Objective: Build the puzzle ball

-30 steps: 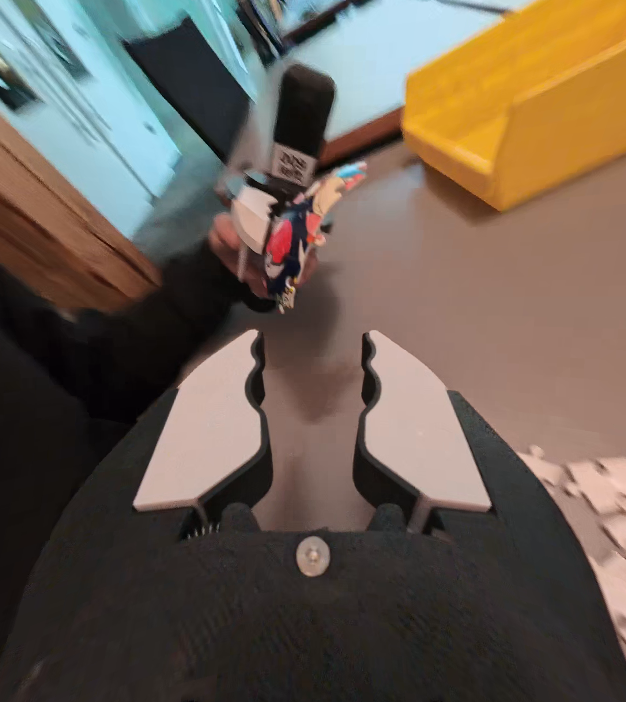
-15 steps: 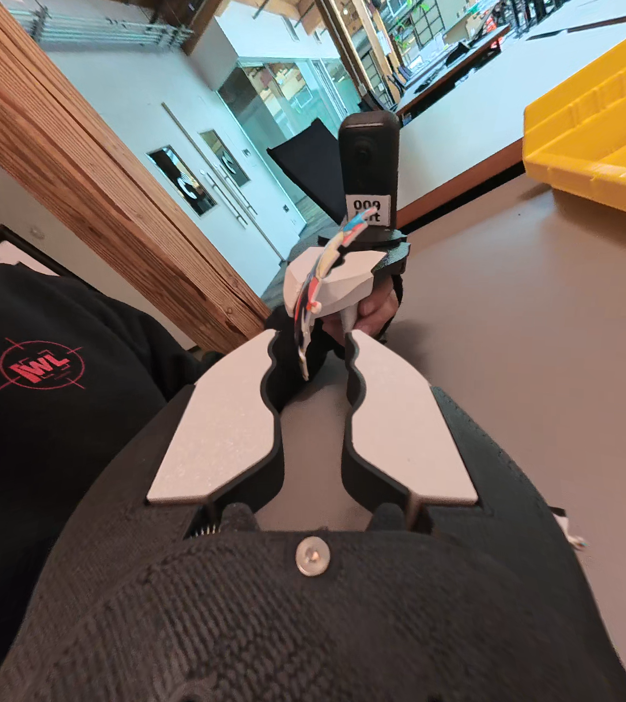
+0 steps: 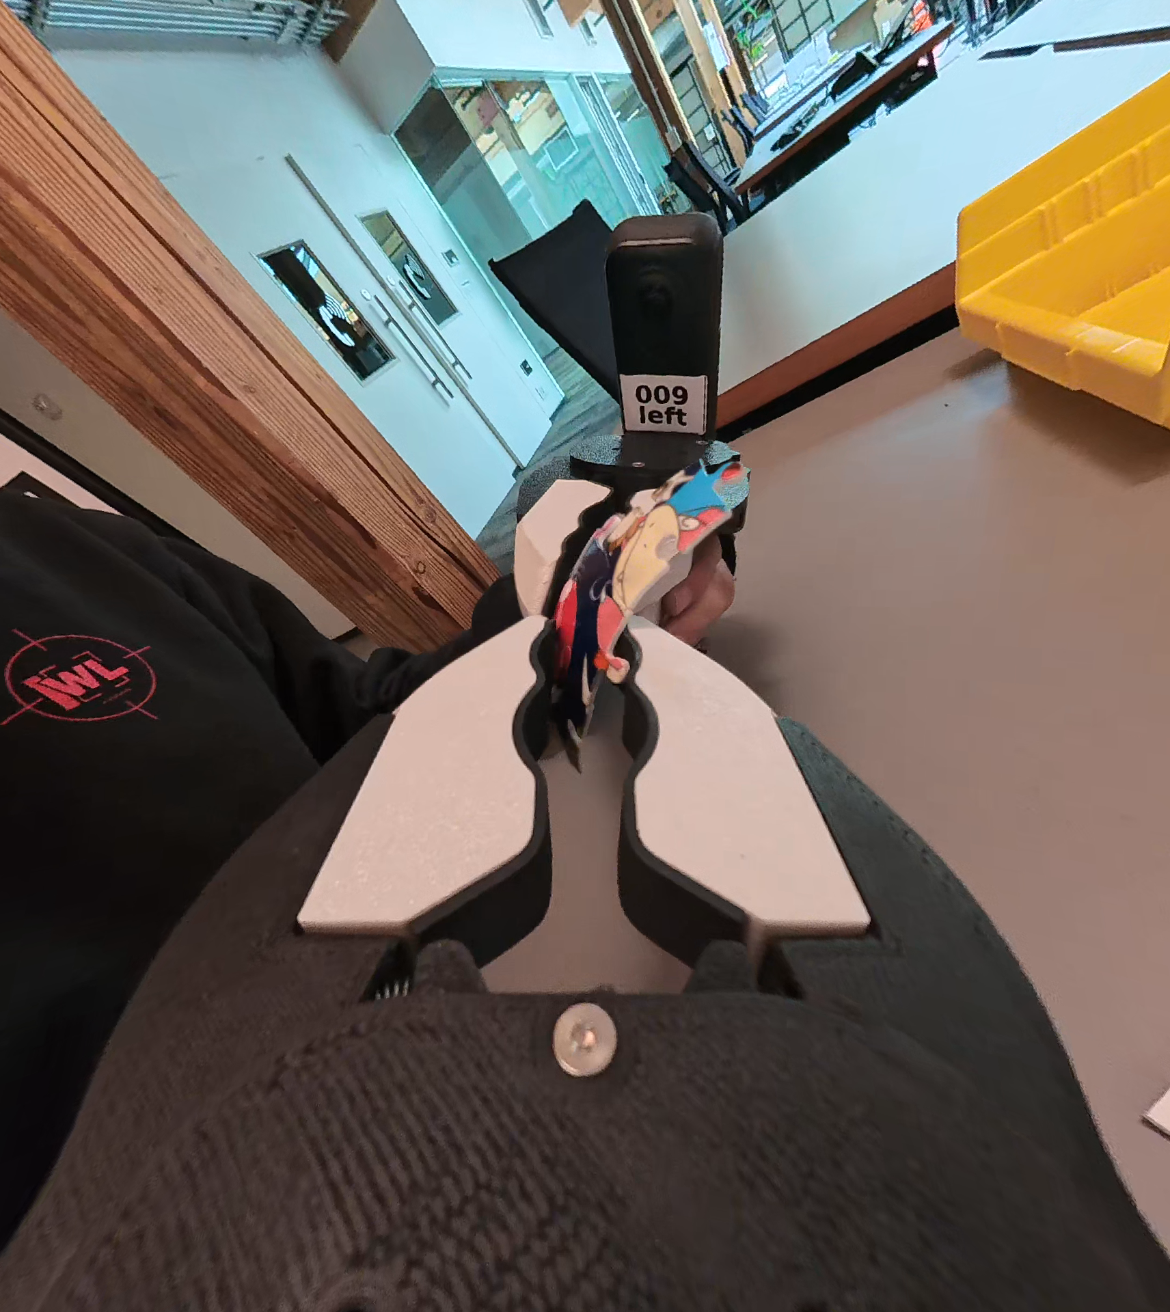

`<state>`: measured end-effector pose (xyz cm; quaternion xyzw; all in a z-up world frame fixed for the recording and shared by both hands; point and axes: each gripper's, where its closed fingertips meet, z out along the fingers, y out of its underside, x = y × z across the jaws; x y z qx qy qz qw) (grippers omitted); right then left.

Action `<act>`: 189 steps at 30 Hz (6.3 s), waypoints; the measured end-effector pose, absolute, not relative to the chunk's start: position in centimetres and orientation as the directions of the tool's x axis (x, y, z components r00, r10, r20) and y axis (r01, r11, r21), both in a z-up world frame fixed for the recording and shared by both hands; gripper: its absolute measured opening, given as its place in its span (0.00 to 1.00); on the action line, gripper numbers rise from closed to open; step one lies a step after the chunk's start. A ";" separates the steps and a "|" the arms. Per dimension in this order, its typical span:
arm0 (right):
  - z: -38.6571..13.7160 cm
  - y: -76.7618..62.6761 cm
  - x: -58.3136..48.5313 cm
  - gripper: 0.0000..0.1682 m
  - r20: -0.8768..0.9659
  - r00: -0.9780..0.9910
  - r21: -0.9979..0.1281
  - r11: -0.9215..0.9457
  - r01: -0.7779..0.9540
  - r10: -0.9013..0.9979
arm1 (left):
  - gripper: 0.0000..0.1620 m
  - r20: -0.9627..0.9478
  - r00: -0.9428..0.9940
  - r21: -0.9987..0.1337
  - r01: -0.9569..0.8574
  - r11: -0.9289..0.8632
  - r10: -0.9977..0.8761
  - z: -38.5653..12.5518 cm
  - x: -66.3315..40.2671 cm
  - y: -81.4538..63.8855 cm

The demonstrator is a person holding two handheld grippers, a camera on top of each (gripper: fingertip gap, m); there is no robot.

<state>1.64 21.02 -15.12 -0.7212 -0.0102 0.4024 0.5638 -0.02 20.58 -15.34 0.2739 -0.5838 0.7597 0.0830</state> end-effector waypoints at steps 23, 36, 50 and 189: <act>-13.2 21.1 2.7 0.02 -0.621 0.645 -0.781 -0.281 -0.557 0.447 | 0.12 0.524 -0.802 -0.821 -0.386 -0.420 -0.287 -14.3 1.7 22.3; -14.6 21.2 1.8 0.02 -0.665 0.614 -0.746 -0.362 -0.558 0.425 | 0.12 0.476 -0.812 -0.875 -0.396 -0.279 -0.339 -16.0 1.7 20.3; -14.8 15.6 5.3 0.01 -0.592 0.740 -0.804 -0.297 -0.515 0.319 | 0.16 0.474 -0.699 -0.875 -0.443 -0.195 -0.535 -19.1 3.6 21.7; -16.9 8.2 5.3 0.17 -0.533 0.663 -0.820 -0.127 -0.559 0.526 | 0.01 0.431 -0.882 -0.895 -0.445 0.038 -0.188 -18.7 3.1 8.1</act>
